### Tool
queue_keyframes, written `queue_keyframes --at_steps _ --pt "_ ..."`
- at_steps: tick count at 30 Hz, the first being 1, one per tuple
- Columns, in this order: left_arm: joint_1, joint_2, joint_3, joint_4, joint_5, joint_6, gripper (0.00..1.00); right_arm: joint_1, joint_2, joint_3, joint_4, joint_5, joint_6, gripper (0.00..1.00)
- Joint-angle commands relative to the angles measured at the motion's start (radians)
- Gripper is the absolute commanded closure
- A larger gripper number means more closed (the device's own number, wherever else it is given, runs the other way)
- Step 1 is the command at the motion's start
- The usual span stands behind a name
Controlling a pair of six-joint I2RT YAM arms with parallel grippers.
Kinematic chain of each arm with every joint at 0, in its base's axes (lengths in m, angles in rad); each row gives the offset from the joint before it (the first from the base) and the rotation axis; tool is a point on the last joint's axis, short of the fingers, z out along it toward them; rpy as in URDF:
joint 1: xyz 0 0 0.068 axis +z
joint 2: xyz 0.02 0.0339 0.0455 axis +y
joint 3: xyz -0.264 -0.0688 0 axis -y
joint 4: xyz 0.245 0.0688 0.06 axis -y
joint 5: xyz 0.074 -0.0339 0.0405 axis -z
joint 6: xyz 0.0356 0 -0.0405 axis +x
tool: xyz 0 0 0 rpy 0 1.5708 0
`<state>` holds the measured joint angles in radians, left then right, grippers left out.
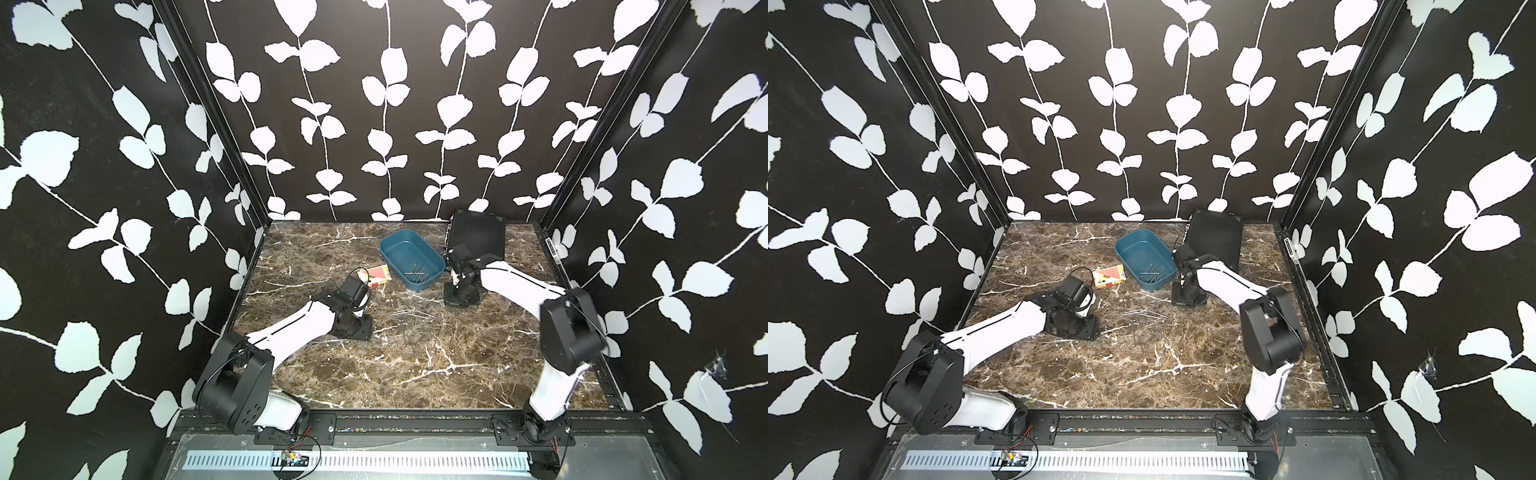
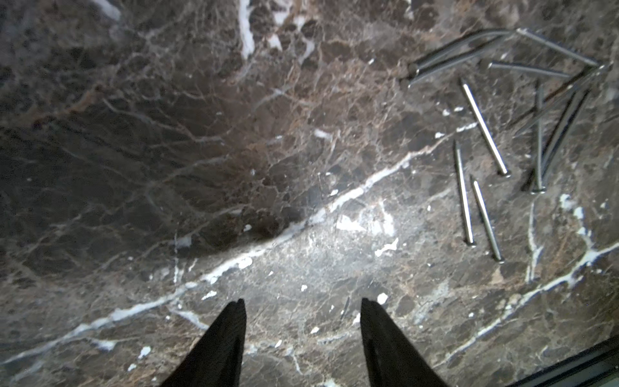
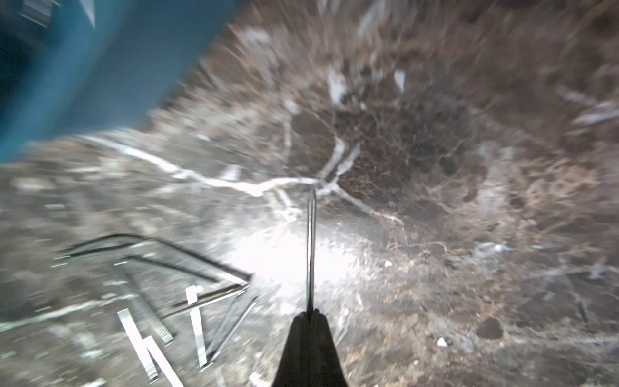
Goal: Put the nails on the desktop into the storage box
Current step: Pick up the nail from the center of the board, then place the nail in the storage box.
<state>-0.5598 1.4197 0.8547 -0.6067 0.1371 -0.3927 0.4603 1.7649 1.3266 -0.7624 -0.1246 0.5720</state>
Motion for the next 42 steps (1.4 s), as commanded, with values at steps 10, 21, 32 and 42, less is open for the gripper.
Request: queue_keyframes --at_steps 10,21,32,42 --pt "0.003 -0.032 0.028 -0.005 -0.013 -0.021 0.43 -0.010 0.048 0.160 0.273 -0.220 0.354 1.00" --pt "0.010 -0.102 0.003 -0.053 -0.047 -0.038 0.42 -0.011 0.337 0.381 0.372 -0.213 0.502 1.00" --pt "0.017 -0.028 0.037 -0.026 -0.023 -0.032 0.42 -0.026 0.276 0.442 0.211 -0.183 0.251 0.66" --pt "0.016 0.061 0.099 -0.015 0.010 -0.007 0.42 -0.140 0.062 -0.007 0.421 -0.145 0.277 1.00"
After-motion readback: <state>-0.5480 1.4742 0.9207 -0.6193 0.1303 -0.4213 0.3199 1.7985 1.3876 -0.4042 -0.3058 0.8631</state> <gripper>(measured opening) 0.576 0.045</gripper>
